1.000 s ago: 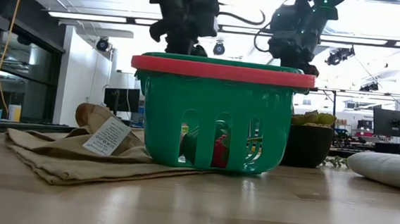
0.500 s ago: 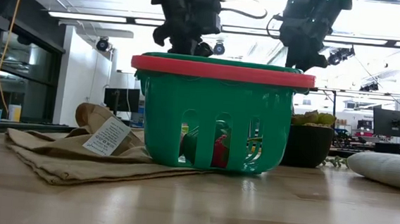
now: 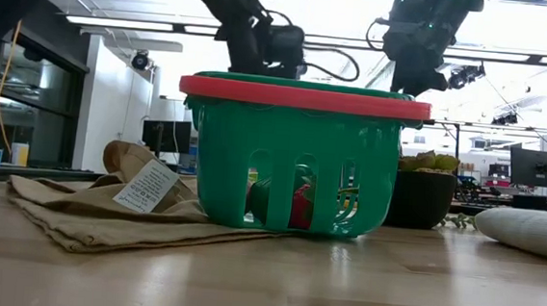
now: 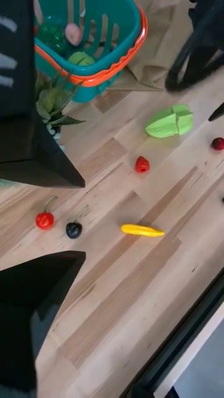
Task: Pick and placing Produce into tupperware
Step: Put the green starfruit into the green basket
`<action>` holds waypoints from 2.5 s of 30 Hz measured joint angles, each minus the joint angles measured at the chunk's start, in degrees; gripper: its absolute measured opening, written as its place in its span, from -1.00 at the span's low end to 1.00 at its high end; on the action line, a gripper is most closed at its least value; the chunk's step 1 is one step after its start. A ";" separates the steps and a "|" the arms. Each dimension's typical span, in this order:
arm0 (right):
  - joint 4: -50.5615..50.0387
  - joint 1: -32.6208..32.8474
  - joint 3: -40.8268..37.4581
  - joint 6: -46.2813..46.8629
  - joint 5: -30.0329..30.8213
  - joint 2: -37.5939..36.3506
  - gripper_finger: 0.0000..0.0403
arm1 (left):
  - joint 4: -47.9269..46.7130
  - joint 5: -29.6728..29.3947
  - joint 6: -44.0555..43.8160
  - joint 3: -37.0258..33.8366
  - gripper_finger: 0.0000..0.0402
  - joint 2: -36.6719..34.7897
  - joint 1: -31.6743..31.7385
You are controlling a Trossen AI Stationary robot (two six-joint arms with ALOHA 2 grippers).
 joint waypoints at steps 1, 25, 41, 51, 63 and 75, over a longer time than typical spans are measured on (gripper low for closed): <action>0.14 -0.15 0.00 -0.27 -0.01 0.00 -0.17 | -0.20 0.82 0.02 0.00 0.40 0.34 0.23; 1.25 -2.15 0.00 -1.82 -1.02 0.00 -0.17 | 6.57 1.04 1.10 -8.31 0.36 0.73 0.13; 1.25 -2.15 0.00 -1.77 -1.08 0.02 -0.17 | 9.17 3.95 1.38 -8.31 0.44 0.73 0.13; 1.27 -2.15 0.00 -1.75 -1.65 0.02 -0.17 | 10.54 5.00 -2.39 -8.31 0.53 0.71 0.13; 1.41 -2.15 0.00 -1.75 -1.67 0.02 -0.17 | 10.46 6.35 -1.40 -8.24 0.68 1.25 0.13; 2.13 -2.15 0.00 -1.75 -1.96 0.02 -0.17 | 10.00 6.40 -1.49 -8.24 0.63 4.50 0.13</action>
